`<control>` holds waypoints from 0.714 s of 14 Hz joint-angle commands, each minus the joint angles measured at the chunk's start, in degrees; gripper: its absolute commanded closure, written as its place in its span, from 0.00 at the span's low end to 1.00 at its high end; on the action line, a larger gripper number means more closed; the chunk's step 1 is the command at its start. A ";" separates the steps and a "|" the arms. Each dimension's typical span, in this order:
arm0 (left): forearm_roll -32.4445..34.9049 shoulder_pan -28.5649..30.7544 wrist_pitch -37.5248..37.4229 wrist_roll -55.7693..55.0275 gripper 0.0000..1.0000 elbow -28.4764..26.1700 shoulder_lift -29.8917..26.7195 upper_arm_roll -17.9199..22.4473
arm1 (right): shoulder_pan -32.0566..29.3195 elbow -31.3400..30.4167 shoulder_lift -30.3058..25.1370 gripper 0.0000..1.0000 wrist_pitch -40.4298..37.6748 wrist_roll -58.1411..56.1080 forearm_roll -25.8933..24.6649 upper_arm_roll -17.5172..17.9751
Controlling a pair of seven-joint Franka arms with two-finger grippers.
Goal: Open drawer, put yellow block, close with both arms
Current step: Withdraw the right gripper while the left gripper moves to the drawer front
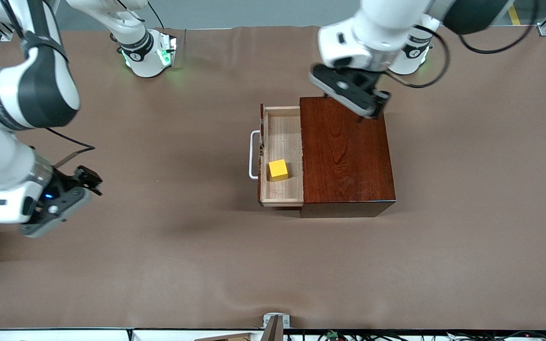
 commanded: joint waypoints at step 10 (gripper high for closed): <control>4.78 -18.88 28.68 16.17 0.00 7.05 24.26 -0.11 | -1.29 -24.11 -25.11 0.00 -4.24 21.18 6.79 -12.47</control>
